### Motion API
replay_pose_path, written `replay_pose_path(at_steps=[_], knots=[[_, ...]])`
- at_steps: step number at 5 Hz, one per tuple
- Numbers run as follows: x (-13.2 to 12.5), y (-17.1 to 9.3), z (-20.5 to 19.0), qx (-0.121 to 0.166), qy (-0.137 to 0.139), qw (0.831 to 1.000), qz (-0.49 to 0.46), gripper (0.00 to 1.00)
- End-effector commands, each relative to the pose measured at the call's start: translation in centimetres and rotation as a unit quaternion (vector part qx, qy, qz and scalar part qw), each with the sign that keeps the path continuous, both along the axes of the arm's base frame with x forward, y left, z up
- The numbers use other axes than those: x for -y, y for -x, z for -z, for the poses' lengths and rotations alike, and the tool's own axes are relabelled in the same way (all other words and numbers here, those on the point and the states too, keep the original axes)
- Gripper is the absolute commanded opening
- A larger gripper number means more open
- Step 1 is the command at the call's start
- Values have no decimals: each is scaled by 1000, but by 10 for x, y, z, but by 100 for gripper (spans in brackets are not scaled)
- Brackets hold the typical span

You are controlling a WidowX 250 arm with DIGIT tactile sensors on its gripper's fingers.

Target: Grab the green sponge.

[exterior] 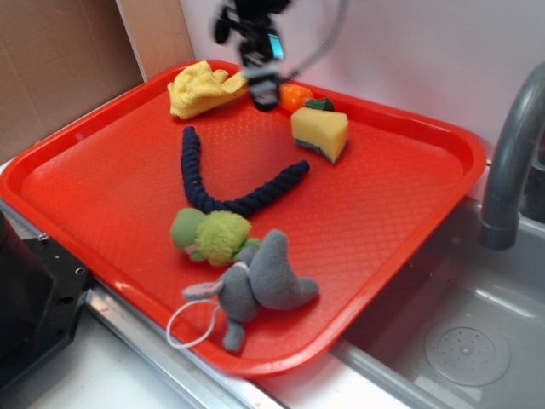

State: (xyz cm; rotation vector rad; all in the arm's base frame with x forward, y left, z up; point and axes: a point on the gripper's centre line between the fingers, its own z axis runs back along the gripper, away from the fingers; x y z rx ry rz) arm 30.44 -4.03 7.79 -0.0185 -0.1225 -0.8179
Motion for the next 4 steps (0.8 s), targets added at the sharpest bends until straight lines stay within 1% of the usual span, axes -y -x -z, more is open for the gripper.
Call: replay_pose_path(at_steps=[1,2,3,4], knots=[[39,-8,23,28,-4,995,92,100],[33,-23,50,-14,-8,996,83,1],[29,-24,45,-13,-16,998,66,0],[24,-22,31,-10,-18,999,36,0]])
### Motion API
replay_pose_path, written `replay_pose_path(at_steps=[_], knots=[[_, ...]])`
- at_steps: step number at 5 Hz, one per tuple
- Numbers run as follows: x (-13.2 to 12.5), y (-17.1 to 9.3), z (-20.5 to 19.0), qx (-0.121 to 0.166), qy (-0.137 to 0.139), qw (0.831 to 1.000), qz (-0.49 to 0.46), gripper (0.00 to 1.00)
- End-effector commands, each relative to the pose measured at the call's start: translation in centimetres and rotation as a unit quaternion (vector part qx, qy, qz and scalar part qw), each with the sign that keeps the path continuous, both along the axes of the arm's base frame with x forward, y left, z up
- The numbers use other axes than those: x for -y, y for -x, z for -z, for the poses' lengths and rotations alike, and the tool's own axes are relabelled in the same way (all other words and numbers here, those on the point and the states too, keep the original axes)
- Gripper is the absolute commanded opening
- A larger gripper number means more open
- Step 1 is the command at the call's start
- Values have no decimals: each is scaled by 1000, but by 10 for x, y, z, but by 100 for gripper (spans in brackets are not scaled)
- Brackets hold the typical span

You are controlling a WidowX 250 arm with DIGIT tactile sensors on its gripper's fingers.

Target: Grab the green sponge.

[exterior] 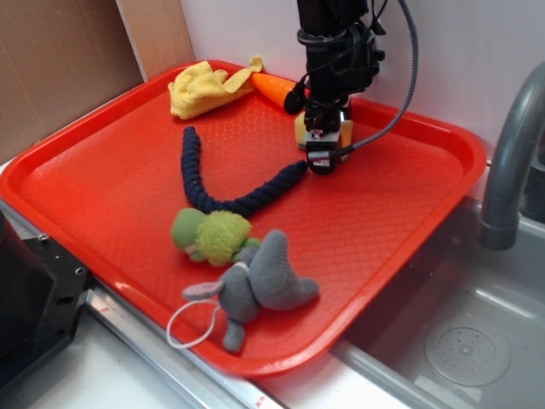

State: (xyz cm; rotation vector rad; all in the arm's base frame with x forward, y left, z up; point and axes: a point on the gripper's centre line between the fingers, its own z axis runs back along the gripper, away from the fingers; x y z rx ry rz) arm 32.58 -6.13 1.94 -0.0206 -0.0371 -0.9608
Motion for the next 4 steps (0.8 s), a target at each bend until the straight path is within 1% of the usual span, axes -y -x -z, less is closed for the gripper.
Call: replay_pose_path(at_steps=[1,2,3,4], knots=[[-2,22,-77,68,-30,984,-159,0],[-4,53,-125,107,-30,953,-281,0],[-15,78,-176,91,-25,912,-399,0],[-27,91,-206,81,-40,856,-510,0]])
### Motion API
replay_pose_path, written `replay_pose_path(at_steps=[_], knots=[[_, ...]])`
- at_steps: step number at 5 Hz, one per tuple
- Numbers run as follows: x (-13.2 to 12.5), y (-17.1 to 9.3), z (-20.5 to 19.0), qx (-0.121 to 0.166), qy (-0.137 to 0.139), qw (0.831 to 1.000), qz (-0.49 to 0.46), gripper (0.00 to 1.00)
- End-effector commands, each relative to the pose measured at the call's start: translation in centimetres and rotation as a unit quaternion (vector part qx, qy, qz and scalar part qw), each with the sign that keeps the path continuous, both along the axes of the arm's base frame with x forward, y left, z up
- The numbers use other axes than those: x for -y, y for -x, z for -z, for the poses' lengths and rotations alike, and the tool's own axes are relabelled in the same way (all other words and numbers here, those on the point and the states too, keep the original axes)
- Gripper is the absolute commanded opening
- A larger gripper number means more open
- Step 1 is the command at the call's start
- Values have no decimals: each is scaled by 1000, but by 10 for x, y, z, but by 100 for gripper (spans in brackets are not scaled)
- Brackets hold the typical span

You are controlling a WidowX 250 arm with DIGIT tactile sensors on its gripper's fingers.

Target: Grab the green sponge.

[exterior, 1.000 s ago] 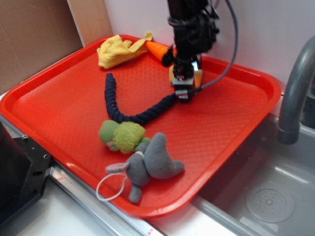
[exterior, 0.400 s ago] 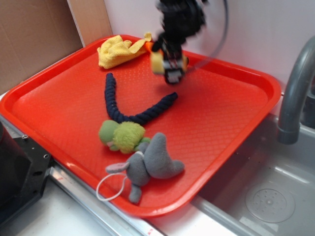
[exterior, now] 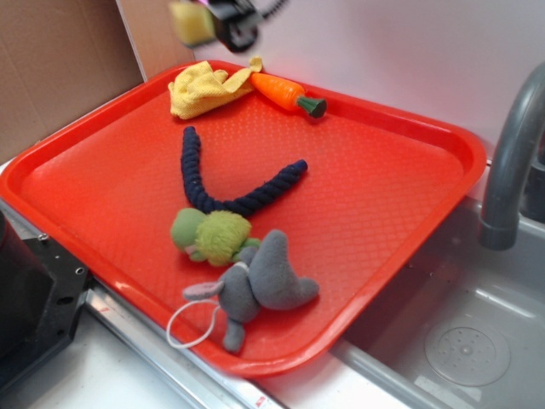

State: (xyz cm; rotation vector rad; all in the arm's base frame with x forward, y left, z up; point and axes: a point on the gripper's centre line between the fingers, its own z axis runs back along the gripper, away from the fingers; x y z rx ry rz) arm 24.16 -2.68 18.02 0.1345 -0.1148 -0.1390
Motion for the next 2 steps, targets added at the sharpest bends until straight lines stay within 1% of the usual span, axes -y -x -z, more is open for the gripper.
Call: replay_pose_path(at_steps=[1,2], knots=[[0,13,-58,11,3,969,-246,0],[-6,20,-56,-4,6,941,-339,0]])
